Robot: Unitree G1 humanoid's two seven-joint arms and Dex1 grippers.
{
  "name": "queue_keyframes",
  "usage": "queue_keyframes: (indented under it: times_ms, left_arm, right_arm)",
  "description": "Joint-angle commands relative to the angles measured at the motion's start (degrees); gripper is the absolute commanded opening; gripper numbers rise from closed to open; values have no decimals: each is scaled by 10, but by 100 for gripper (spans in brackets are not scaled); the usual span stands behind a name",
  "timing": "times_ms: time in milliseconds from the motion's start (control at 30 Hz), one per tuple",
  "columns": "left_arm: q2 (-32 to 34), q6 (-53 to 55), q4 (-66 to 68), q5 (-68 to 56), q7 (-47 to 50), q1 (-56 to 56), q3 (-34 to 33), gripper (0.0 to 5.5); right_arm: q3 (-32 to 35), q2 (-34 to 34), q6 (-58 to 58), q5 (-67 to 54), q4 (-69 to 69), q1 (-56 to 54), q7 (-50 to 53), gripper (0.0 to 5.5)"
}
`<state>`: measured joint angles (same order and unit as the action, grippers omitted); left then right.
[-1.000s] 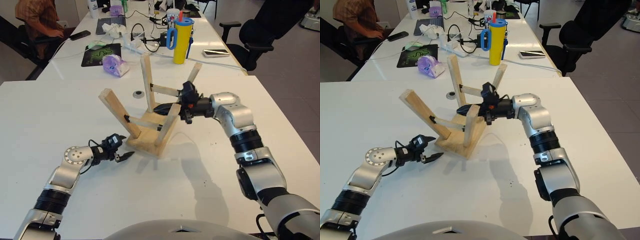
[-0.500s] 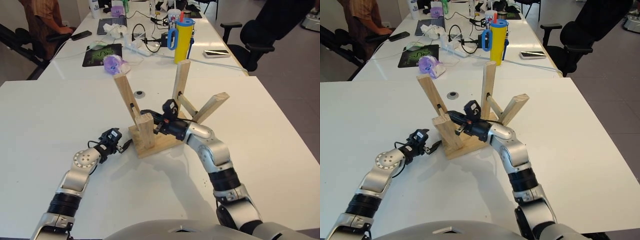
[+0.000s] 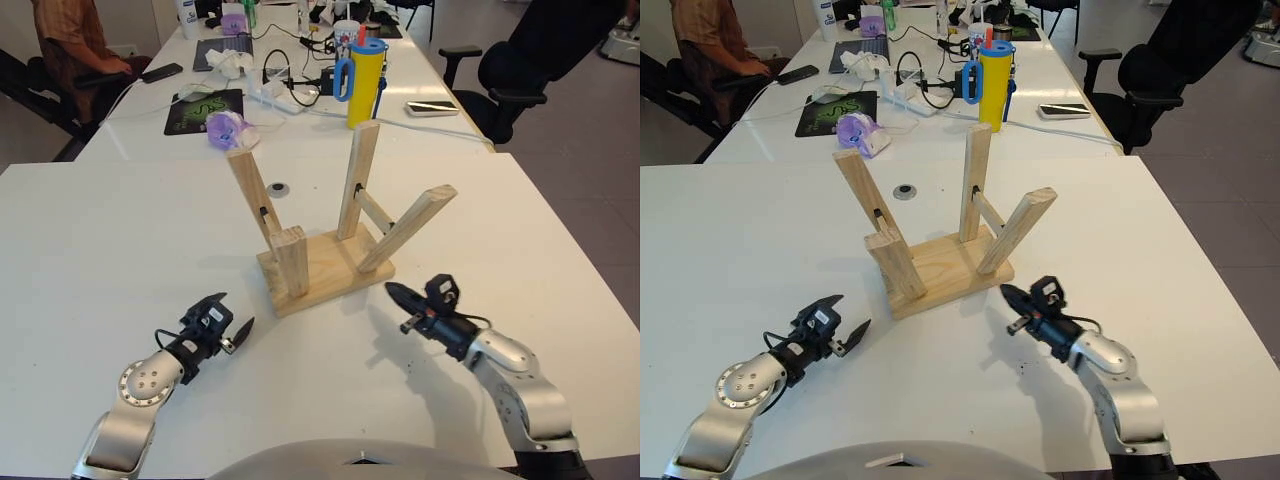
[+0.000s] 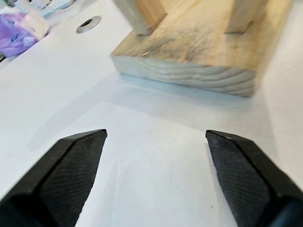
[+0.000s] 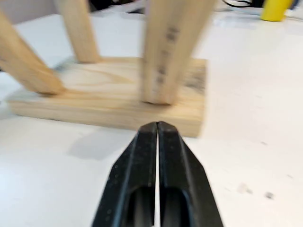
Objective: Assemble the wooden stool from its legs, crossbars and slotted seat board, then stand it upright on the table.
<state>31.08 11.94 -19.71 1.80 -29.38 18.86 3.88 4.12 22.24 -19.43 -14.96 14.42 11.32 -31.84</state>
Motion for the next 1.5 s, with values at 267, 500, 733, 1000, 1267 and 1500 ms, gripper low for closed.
queue_keyframes:
  times_ms: [267,500,733,1000,1267,1500]
  left_arm:
    - [-2,56,54,33,-19,-90,56,393]
    - [21,77,45,33,-63,-102,88,393]
    - [-65,104,-3,-103,-76,-161,44,393]
    - [-86,129,-68,-177,-109,-191,34,393]
    - [-91,134,-97,-222,-101,-204,3,393]
    - [-107,131,-95,-242,-85,-235,-23,393]
  right_arm:
    - [-51,5,99,114,-323,-215,28,3]
    - [-91,5,105,118,-353,-235,-26,3]
    - [-106,-39,-9,22,-209,-219,-76,3]
    - [-76,-55,-116,-44,-112,-263,-64,3]
    - [-15,-96,-174,-93,-87,-312,-33,3]
    - [30,-133,-201,-127,-106,-354,8,3]
